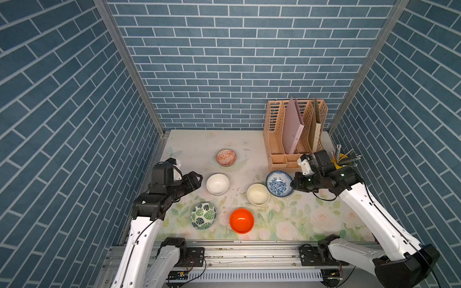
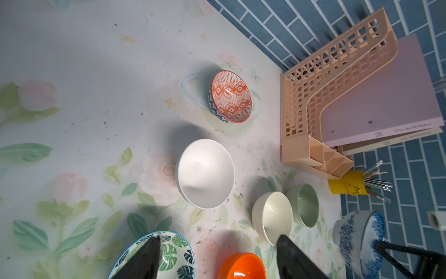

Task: Stack the bowls
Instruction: Place the bowl on the bowl.

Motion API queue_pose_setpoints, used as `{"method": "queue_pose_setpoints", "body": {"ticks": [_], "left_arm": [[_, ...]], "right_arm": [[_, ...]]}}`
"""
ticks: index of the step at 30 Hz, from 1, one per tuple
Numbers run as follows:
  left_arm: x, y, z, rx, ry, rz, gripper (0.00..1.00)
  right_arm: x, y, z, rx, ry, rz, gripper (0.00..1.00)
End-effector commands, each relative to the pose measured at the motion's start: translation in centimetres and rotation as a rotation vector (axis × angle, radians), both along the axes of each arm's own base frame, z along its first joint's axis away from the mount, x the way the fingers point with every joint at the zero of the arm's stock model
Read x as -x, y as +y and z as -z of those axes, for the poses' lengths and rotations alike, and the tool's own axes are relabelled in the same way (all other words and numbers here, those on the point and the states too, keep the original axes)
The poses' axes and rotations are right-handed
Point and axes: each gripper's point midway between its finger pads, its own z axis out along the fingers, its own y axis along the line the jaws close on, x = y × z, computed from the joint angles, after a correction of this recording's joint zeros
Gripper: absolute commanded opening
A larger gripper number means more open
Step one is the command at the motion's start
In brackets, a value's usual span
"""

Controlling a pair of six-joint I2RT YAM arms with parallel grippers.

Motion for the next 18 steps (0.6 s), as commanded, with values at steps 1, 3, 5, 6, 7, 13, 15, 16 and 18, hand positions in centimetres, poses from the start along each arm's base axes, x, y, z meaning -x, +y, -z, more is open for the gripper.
{"method": "queue_pose_setpoints", "body": {"ticks": [1, 3, 5, 6, 7, 13, 15, 16, 18], "left_arm": [[-0.5, -1.7, -1.6, 0.036, -0.046, 0.110, 0.79], [-1.1, -1.8, -2.3, 0.043, -0.077, 0.113, 0.78], [-1.9, -2.3, -2.1, 0.051, -0.066, 0.127, 0.77], [-2.2, -2.7, -2.0, 0.050, -0.058, 0.140, 0.77], [-2.4, -3.1, -1.7, 0.044, -0.046, 0.154, 0.75], [-2.7, -6.5, 1.3, -0.069, 0.026, 0.240, 0.69], [-2.4, -7.8, 2.4, -0.108, 0.050, 0.270, 0.66], [-2.3, -8.3, 2.5, -0.112, 0.050, 0.280, 0.64], [-2.2, -9.2, 2.5, -0.108, 0.042, 0.301, 0.61]], "right_arm": [[-1.8, 2.6, -2.2, -0.038, -0.096, -0.093, 0.00], [-2.7, 3.6, -2.6, -0.026, -0.130, -0.107, 0.00], [-3.5, 5.2, -2.6, -0.048, -0.141, -0.130, 0.00], [-3.8, 6.2, -2.4, -0.060, -0.141, -0.143, 0.00], [-3.9, 7.2, -2.3, -0.073, -0.142, -0.163, 0.00], [-5.6, 11.2, -1.5, -0.065, -0.159, -0.233, 0.00], [-6.0, 12.6, -1.4, -0.071, -0.166, -0.249, 0.00], [-6.1, 13.1, -1.2, -0.071, -0.162, -0.261, 0.00], [-6.2, 13.8, -0.7, -0.060, -0.152, -0.282, 0.00]]}}
